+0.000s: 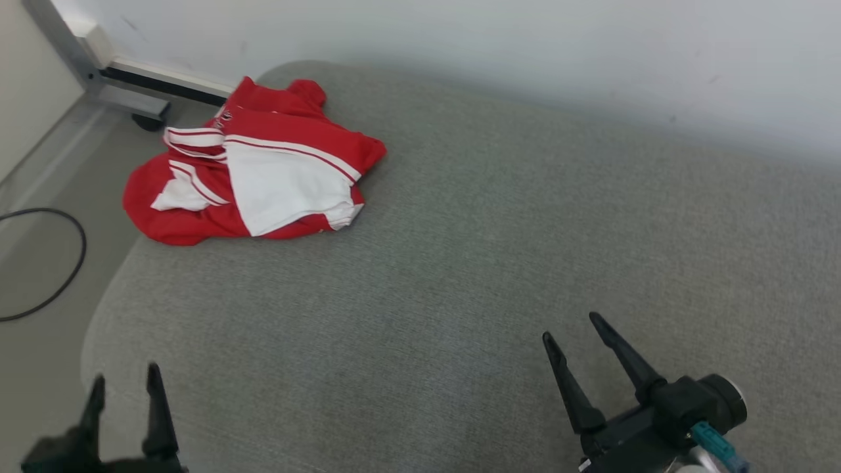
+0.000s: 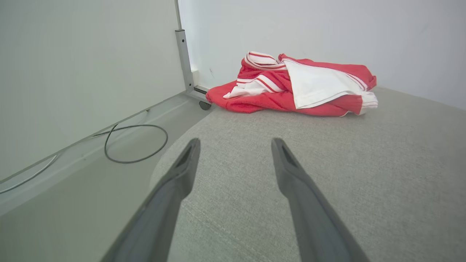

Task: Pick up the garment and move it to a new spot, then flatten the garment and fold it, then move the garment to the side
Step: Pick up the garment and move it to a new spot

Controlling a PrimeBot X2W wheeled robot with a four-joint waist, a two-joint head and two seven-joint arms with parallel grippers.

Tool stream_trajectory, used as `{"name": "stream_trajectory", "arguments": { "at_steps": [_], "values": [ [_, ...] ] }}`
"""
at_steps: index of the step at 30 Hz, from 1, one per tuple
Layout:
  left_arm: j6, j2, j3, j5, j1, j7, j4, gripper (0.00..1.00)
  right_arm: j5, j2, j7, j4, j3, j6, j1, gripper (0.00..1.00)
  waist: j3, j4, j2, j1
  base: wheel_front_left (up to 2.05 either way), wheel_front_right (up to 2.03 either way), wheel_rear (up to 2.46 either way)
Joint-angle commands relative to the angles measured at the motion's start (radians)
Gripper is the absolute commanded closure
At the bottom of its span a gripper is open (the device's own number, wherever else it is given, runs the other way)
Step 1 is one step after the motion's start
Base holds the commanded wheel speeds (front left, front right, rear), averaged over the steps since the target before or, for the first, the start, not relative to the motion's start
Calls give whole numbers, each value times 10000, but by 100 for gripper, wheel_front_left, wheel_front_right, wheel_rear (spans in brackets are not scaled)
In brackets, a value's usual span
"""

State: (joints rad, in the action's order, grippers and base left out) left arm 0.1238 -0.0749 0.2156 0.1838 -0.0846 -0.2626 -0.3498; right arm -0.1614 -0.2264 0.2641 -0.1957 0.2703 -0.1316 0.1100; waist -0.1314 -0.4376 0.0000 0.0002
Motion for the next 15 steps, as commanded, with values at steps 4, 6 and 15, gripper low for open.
{"name": "stream_trajectory", "arguments": {
  "at_steps": [4, 6, 15],
  "values": [
    [60, -594, -260, 565, -1178, -33, -160, 0, -87, -352, 5, 309, 81, 17, 376, 0, -1007, 933, 0, -2, 0, 0, 0],
    [66, -1026, -640, 1021, -1689, -33, -301, 0, -109, -487, 5, 443, 148, 17, 535, 0, -1226, 1160, 0, -2, 0, 0, 0],
    [60, -3370, -2729, 3739, -3997, 609, -1128, 0, -247, -1000, 5, 1148, 273, 17, 983, 0, -2077, 2067, 0, -2, 0, 0, 0]
  ]
}}
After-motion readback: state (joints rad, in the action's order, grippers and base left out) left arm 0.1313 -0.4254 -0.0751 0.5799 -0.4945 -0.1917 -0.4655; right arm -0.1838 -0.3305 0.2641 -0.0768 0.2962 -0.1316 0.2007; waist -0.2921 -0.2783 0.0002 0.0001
